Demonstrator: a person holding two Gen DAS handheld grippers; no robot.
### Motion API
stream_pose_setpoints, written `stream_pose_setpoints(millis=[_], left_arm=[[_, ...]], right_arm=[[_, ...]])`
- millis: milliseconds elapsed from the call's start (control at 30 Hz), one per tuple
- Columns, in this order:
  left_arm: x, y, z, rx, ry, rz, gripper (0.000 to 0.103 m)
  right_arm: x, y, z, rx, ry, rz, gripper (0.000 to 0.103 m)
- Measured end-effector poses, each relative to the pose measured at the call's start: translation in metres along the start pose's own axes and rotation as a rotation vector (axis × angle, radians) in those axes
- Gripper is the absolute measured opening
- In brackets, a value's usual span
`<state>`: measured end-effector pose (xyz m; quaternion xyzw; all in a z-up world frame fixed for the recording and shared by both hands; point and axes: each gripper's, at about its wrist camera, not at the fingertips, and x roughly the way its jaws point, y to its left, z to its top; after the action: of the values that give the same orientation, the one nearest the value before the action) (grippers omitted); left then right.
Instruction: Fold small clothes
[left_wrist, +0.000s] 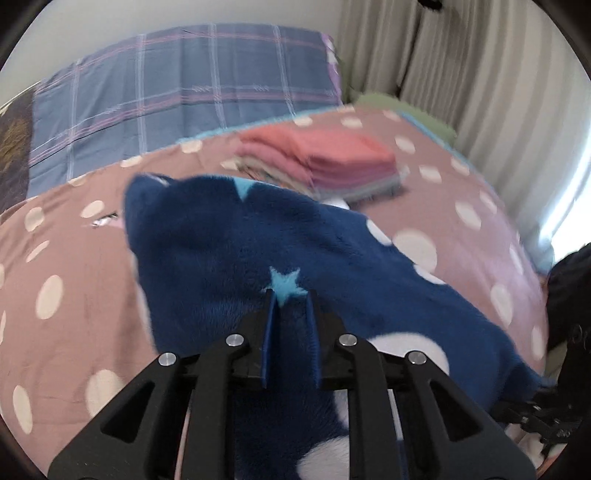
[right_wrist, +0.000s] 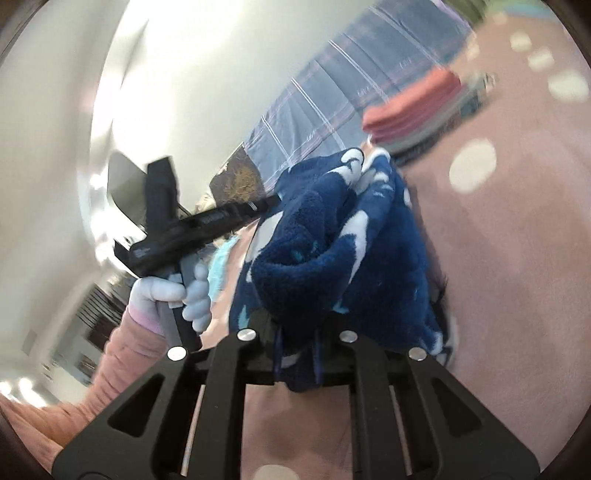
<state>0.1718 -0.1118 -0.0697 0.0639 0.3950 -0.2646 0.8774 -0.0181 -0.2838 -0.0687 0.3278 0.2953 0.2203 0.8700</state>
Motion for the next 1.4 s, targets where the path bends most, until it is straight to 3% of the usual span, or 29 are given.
stream_pose_setpoints(millis=[67, 100, 200, 300, 367, 433, 500, 633, 700, 733, 800, 1000, 1100, 1167, 1233, 1300, 1400], left_arm=[[0.017, -0.009, -0.007, 0.038, 0.017, -0.014, 0.016], [0.021, -0.012, -0.007, 0.045, 0.025, -0.021, 0.016], [0.027, -0.017, -0.002, 0.062, 0.051, -0.005, 0.015], [0.030, -0.018, -0.003, 0.079, 0.056, 0.012, 0.015], [0.030, -0.019, -0.004, 0.078, 0.049, 0.015, 0.015], [0.031, -0.019, -0.004, 0.073, 0.044, 0.021, 0.015], [0.032, -0.021, -0.005, 0.074, 0.042, 0.033, 0.015], [0.036, -0.023, -0.005, 0.080, 0.031, 0.056, 0.017], [0.040, -0.020, -0.005, 0.056, 0.026, 0.043, 0.017], [0.042, -0.020, -0.005, 0.051, 0.023, 0.045, 0.017], [0.043, -0.023, -0.006, 0.068, 0.017, 0.056, 0.017], [0.000, -0.012, -0.009, 0.016, -0.055, -0.014, 0.017], [-0.041, -0.014, -0.026, 0.037, -0.109, -0.010, 0.018], [-0.071, -0.022, -0.049, 0.087, -0.151, -0.002, 0.024], [-0.095, -0.031, -0.077, 0.134, -0.180, 0.023, 0.043], [-0.112, -0.040, -0.108, 0.169, -0.192, 0.059, 0.052], [-0.115, -0.054, -0.141, 0.189, -0.176, 0.084, 0.053]], right_arm=[[0.015, -0.022, -0.009, 0.055, 0.078, -0.069, 0.014], [0.022, -0.036, -0.015, 0.101, 0.118, -0.086, 0.021], [0.017, -0.063, -0.023, 0.235, 0.132, -0.058, 0.023], [-0.006, -0.039, -0.012, 0.122, 0.066, -0.157, 0.033], [-0.022, -0.011, -0.002, 0.017, -0.015, -0.235, 0.034], [-0.034, 0.016, 0.006, -0.080, -0.105, -0.255, 0.034], [-0.033, 0.035, 0.014, -0.160, -0.145, -0.205, 0.034], [0.001, 0.047, 0.016, -0.225, -0.091, -0.111, 0.034], [0.038, 0.027, 0.009, -0.215, -0.004, -0.257, 0.032], [0.062, 0.001, 0.001, -0.178, 0.059, -0.324, 0.024], [0.065, -0.019, -0.007, -0.144, 0.021, -0.254, 0.022], [0.068, -0.004, -0.009, -0.254, 0.079, -0.345, 0.021], [0.066, -0.009, -0.010, -0.238, 0.082, -0.333, 0.021], [0.065, -0.011, -0.009, -0.235, 0.087, -0.324, 0.021], [0.062, -0.011, -0.009, -0.230, 0.095, -0.314, 0.021], [0.055, -0.015, -0.007, -0.212, 0.101, -0.293, 0.021], [0.057, -0.016, -0.006, -0.191, 0.111, -0.269, 0.021]])
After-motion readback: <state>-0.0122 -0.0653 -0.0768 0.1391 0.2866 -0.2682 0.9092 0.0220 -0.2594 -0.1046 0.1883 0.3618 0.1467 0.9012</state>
